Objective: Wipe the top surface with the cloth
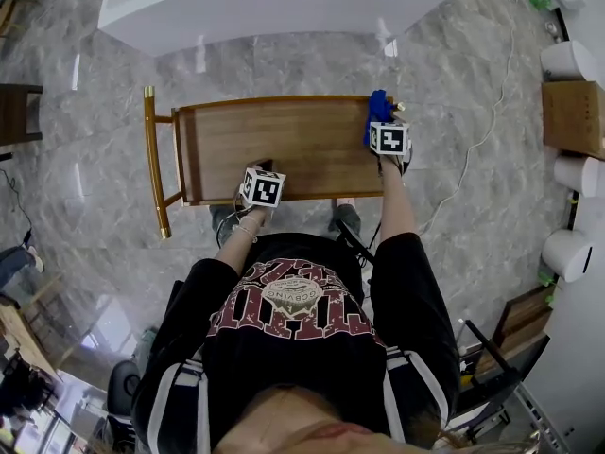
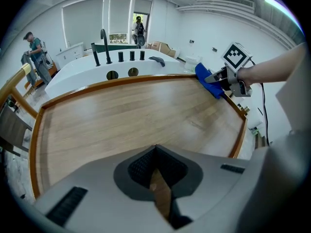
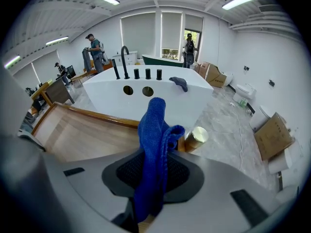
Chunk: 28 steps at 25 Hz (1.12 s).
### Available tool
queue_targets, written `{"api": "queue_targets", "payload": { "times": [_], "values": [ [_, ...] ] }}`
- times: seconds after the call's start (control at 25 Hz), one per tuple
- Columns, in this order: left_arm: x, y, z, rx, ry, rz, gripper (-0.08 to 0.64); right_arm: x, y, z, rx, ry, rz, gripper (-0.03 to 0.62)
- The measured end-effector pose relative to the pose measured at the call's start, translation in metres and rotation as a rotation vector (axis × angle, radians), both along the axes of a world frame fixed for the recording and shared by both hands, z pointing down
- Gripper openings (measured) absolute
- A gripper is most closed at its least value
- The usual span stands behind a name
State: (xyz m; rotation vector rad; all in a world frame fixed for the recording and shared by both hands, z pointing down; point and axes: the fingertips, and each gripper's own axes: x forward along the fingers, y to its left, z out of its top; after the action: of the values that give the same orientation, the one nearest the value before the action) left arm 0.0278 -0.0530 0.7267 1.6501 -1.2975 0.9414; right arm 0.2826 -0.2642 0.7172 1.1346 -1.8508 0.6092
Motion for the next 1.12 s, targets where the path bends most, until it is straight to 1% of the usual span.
{"api": "queue_targets", "payload": {
  "times": [0.12, 0.28, 0.48, 0.72, 0.84, 0.92, 1.0, 1.12],
  "values": [
    [0.0, 0.0, 0.001, -0.008, -0.002, 0.0, 0.048, 0.0, 0.0, 0.0, 0.0, 0.005, -0.014, 0.089],
    [0.002, -0.001, 0.001, -0.014, -0.002, 0.001, 0.048, 0.002, 0.001, -0.005, -0.017, -0.044, -0.011, 0.089],
    [0.003, -0.002, -0.001, -0.02, 0.002, 0.006, 0.048, 0.01, 0.012, -0.016, -0.01, -0.037, -0.069, 0.089],
    [0.004, -0.001, 0.0, -0.012, -0.008, 0.01, 0.048, 0.022, 0.03, -0.015, -0.093, -0.016, -0.047, 0.089],
    [0.004, -0.001, 0.0, -0.018, 0.005, 0.0, 0.048, 0.029, 0.043, -0.004, -0.149, 0.021, -0.042, 0.088],
    [0.005, -0.001, 0.0, -0.024, 0.014, -0.002, 0.048, 0.031, 0.052, -0.001, -0.164, 0.028, -0.03, 0.089],
    [0.004, -0.001, -0.001, -0.021, 0.012, 0.002, 0.049, 0.03, 0.061, 0.0, -0.164, 0.007, -0.007, 0.087],
    [0.005, 0.0, -0.001, -0.018, 0.012, 0.001, 0.049, 0.032, 0.074, 0.0, -0.166, -0.058, 0.049, 0.088]
  ]
}}
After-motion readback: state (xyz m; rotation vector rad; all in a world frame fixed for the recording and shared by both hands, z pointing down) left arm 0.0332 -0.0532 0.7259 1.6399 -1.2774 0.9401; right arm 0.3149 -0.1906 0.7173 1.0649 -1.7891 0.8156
